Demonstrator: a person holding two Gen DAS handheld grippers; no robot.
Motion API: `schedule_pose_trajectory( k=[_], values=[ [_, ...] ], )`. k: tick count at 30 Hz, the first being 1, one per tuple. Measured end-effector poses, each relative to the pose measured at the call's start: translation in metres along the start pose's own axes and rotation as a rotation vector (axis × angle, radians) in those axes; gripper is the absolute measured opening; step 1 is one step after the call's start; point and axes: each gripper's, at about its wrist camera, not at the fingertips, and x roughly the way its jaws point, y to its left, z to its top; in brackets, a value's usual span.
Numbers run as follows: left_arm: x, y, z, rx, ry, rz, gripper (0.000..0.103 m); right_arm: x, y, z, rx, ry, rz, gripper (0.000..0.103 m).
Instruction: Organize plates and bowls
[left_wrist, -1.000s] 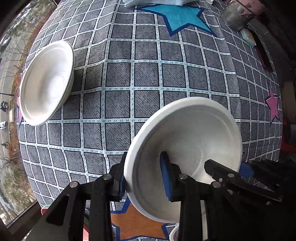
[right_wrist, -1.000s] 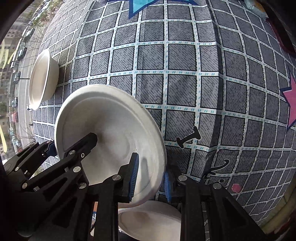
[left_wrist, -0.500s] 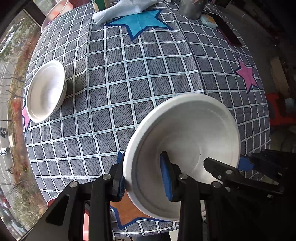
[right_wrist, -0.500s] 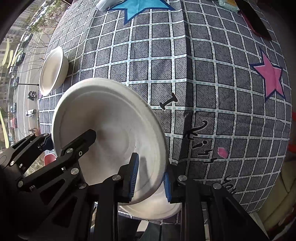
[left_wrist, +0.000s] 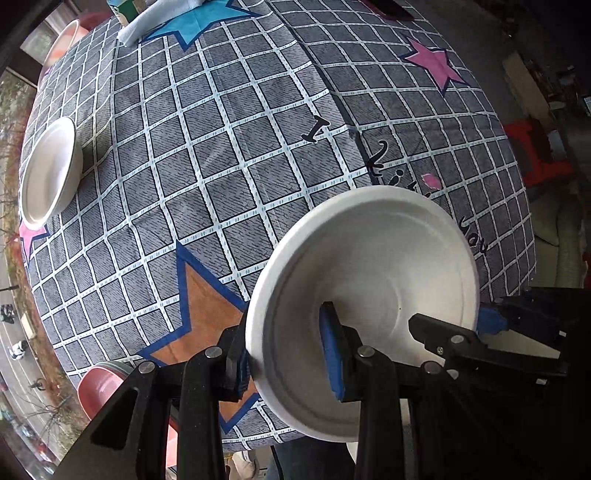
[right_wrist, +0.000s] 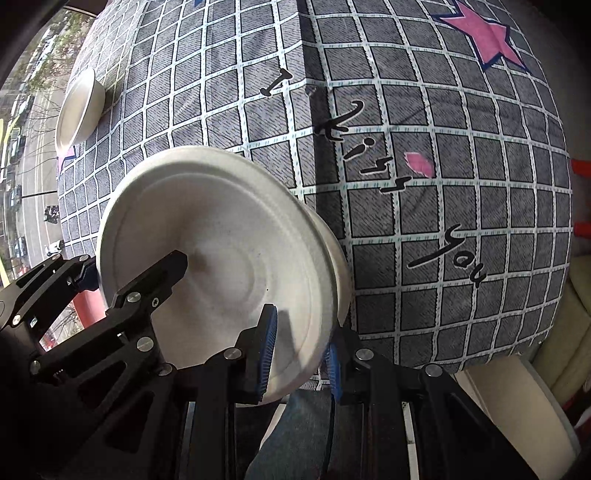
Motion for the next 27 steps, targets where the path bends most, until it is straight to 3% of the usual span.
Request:
schedule_pose_trajectory(
  k=[3, 7, 8, 9, 10, 11, 18, 21, 22, 23, 27],
  values=[
    [0.005, -0.002, -0.01, 0.009, 0.014, 0.003, 0.044, 0.002, -0.002, -0.006, 0.003, -0.006, -0.024, 0.027],
    [0.022, 0.013, -0.021, 0.003, 0.014, 0.015, 0.079, 0.01, 0.0, -0.013, 0.02, -0.006, -0.071, 0.028],
    [0.022, 0.018, -0.026, -0.001, 0.01, 0.014, 0.079, 0.01, -0.004, -0.016, 0.03, -0.006, -0.068, 0.029],
    [0.022, 0.021, -0.03, -0.008, 0.01, 0.018, 0.079, 0.01, -0.006, -0.018, 0.041, -0.005, -0.063, 0.038],
    [0.023, 0.031, -0.038, -0.017, 0.012, 0.021, 0.079, 0.01, -0.01, -0.021, 0.051, -0.009, -0.062, 0.049],
    [0.026, 0.038, -0.043, -0.03, 0.015, 0.02, 0.079, 0.009, -0.014, -0.021, 0.058, -0.018, -0.063, 0.067],
    [0.028, 0.084, -0.074, -0.143, 0.016, -0.006, 0.08, -0.003, -0.021, -0.025, 0.078, -0.042, -0.082, 0.068],
    [0.036, 0.108, -0.065, -0.173, 0.005, -0.015, 0.08, -0.011, -0.015, -0.017, 0.068, -0.045, -0.079, 0.069],
    [0.034, 0.113, -0.066, -0.182, -0.001, -0.018, 0.08, -0.013, -0.012, -0.016, 0.059, -0.047, -0.082, 0.073],
    [0.027, 0.123, -0.058, -0.192, -0.007, -0.023, 0.08, -0.015, -0.007, -0.012, 0.049, -0.051, -0.082, 0.085],
    [0.01, 0.148, -0.04, -0.24, -0.039, -0.033, 0.08, -0.023, 0.016, 0.007, 0.006, -0.075, -0.075, 0.087]
  ],
)
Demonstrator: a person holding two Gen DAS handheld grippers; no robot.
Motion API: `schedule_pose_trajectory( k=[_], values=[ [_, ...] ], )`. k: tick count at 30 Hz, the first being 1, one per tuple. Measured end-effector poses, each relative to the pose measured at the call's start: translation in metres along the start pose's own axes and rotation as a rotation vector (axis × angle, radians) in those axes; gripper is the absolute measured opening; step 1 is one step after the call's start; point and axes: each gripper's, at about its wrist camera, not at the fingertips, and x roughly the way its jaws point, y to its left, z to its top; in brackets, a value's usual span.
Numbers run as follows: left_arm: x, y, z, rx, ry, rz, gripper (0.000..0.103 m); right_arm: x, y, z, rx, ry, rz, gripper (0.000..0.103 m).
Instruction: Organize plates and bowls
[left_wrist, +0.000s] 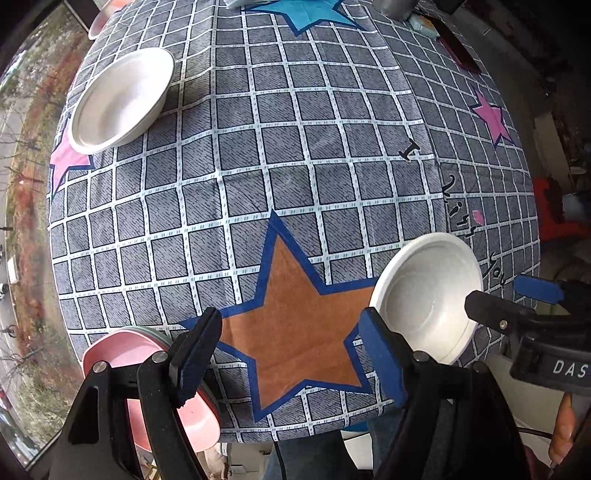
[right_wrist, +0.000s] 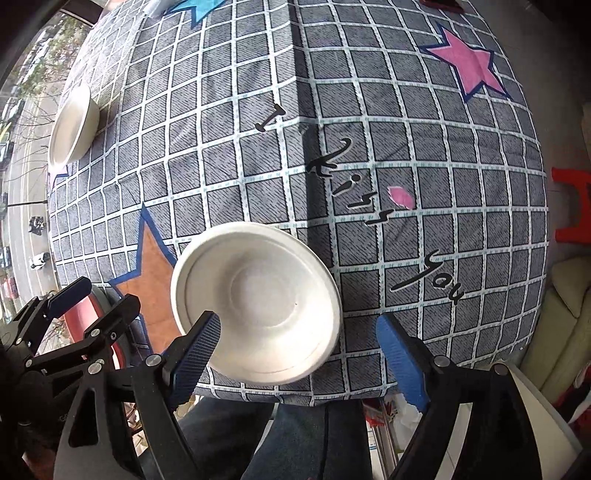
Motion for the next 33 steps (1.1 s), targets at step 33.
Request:
schedule_pose_trajectory(
  k=[33],
  values=[
    [-0.005, 0.222, 0.141, -0.393, -0.161, 0.158, 0.08, 0.013, 0.204, 0.168, -0.231, -0.116, 0.05, 0.087]
  ],
)
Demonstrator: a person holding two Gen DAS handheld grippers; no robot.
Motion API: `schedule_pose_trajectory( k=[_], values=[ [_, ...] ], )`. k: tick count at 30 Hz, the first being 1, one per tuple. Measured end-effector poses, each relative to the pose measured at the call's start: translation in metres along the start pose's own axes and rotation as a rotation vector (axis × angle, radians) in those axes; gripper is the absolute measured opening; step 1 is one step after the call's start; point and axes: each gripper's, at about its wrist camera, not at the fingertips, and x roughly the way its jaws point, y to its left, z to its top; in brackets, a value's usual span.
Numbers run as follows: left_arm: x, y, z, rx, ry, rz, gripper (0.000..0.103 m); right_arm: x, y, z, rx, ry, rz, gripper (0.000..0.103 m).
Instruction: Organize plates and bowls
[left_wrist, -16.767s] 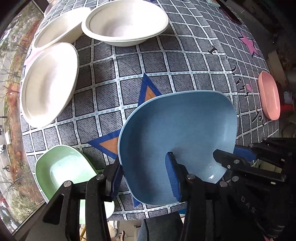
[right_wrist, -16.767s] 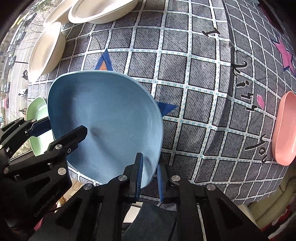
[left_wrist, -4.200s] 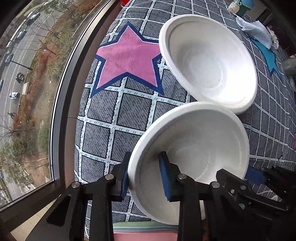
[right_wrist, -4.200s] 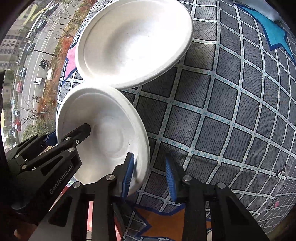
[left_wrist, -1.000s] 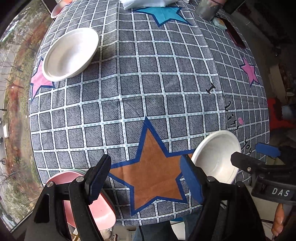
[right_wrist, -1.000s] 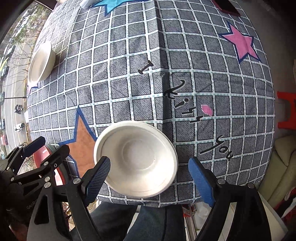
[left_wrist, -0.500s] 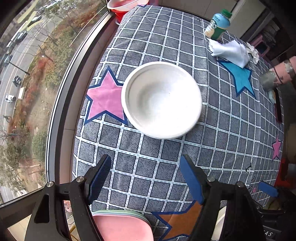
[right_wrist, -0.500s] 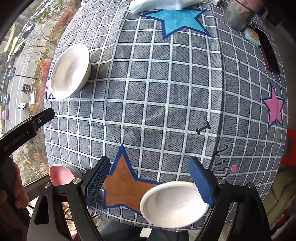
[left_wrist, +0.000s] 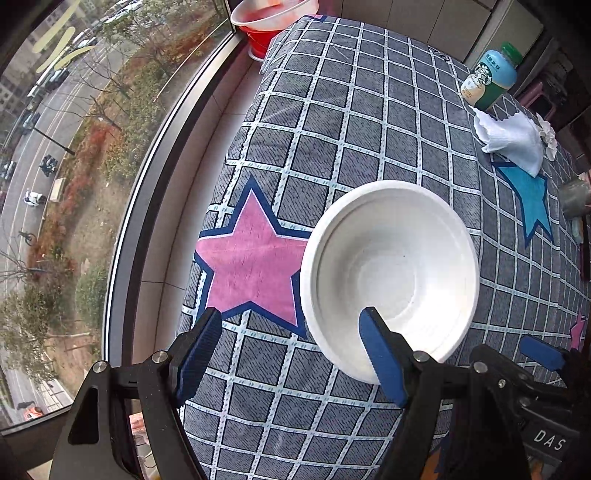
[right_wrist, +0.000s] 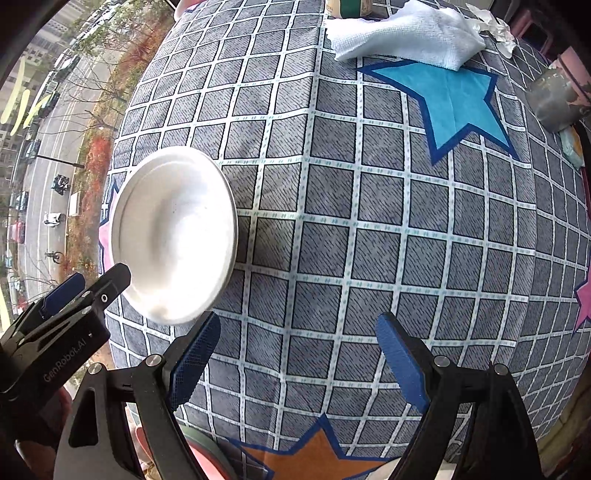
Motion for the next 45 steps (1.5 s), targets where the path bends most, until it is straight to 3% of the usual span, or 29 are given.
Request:
schedule_pose_trajectory(
  k=[6, 13, 14, 15, 17, 20, 21, 22, 23, 29, 37, 45],
  values=[
    [0.019, -0.006, 0.021, 0.02, 0.0, 0.006, 0.08, 0.013, 0.005, 0.023, 0.032, -0.024, 0.011, 0.087],
    [0.048, -0.013, 0.041, 0.04, 0.054, 0.046, 0.08, 0.029, 0.018, 0.042, -0.015, -0.013, -0.011, 0.087],
    [0.05, -0.013, 0.041, 0.042, 0.06, 0.05, 0.08, 0.031, 0.02, 0.042, -0.016, -0.01, -0.013, 0.084],
    [0.052, -0.013, 0.042, 0.044, 0.068, 0.049, 0.08, 0.034, 0.022, 0.041, -0.014, -0.001, -0.007, 0.071],
    [0.058, -0.018, 0.05, 0.041, 0.07, 0.037, 0.077, 0.039, 0.022, 0.041, 0.001, 0.028, 0.025, 0.06],
    [0.059, -0.021, 0.05, 0.051, 0.068, 0.012, 0.064, 0.043, 0.023, 0.04, 0.01, 0.043, 0.066, 0.048],
    [0.057, -0.025, 0.049, 0.053, 0.069, -0.005, 0.053, 0.043, 0.019, 0.038, -0.001, 0.047, 0.082, 0.042],
    [0.054, -0.031, 0.046, 0.055, 0.073, -0.024, 0.04, 0.043, 0.02, 0.04, -0.006, 0.051, 0.101, 0.039],
    [0.054, -0.036, 0.046, 0.058, 0.078, -0.037, 0.036, 0.046, 0.024, 0.044, -0.001, 0.057, 0.12, 0.037],
    [0.05, -0.064, 0.035, 0.105, 0.099, -0.054, 0.032, 0.051, 0.009, 0.039, 0.009, 0.082, 0.127, 0.025],
    [0.045, -0.122, 0.0, 0.182, 0.134, -0.114, 0.031, 0.052, -0.041, 0.008, 0.028, 0.12, 0.105, 0.024],
    [0.036, -0.187, -0.037, 0.314, 0.139, -0.11, 0.031, 0.055, -0.083, -0.03, 0.064, 0.151, 0.075, 0.024]
  ],
)
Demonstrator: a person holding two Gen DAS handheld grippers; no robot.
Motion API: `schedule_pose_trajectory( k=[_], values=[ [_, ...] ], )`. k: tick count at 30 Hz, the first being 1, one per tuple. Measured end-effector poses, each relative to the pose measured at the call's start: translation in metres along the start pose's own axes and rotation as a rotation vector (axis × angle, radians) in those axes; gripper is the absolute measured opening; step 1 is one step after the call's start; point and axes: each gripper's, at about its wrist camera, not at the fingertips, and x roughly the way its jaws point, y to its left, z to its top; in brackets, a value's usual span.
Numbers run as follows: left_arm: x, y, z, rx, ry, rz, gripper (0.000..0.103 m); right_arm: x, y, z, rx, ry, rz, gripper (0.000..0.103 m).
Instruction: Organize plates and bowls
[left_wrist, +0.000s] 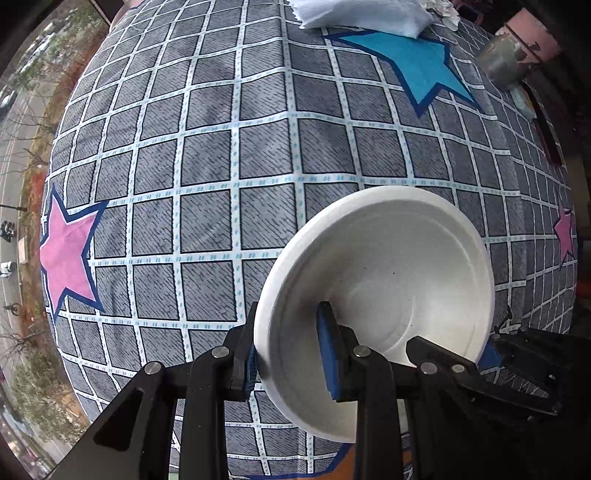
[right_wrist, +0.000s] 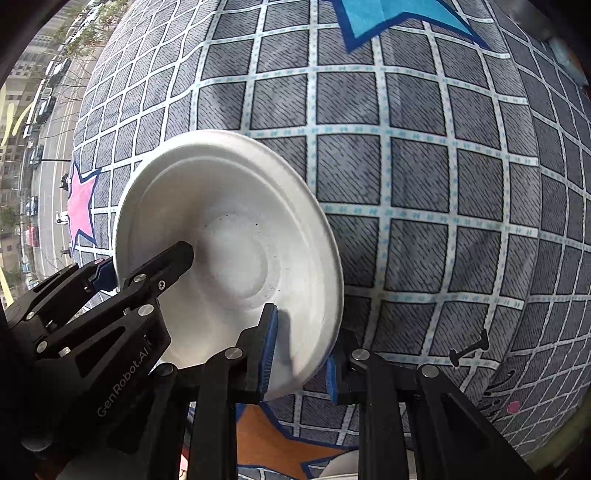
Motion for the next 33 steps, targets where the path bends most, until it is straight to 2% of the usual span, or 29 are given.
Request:
schedule_pose_trajectory(
  k=[7, 9, 14, 21, 25, 33],
  values=[
    [0.007, -0.049, -0.025, 0.019, 0.009, -0.003, 0.035, 0.003, -0.037, -0.03, 0.041, 0.01, 0.021, 0.024],
    [0.009, -0.056, -0.027, 0.019, 0.012, 0.002, 0.035, 0.006, -0.042, -0.031, 0.049, 0.011, 0.031, 0.024],
    [0.013, -0.092, -0.06, -0.019, 0.035, -0.023, 0.035, 0.003, -0.046, -0.033, 0.064, -0.007, 0.054, 0.024],
    [-0.024, -0.121, -0.075, -0.012, 0.0, -0.024, 0.035, -0.019, -0.057, -0.041, 0.045, -0.039, 0.052, 0.024],
    [-0.057, -0.122, -0.09, -0.008, -0.019, -0.035, 0.035, -0.037, -0.057, -0.046, 0.029, -0.049, 0.044, 0.024],
    [-0.098, -0.159, -0.13, 0.063, -0.04, -0.062, 0.035, -0.053, -0.059, -0.084, 0.031, -0.073, 0.02, 0.024]
  ],
)
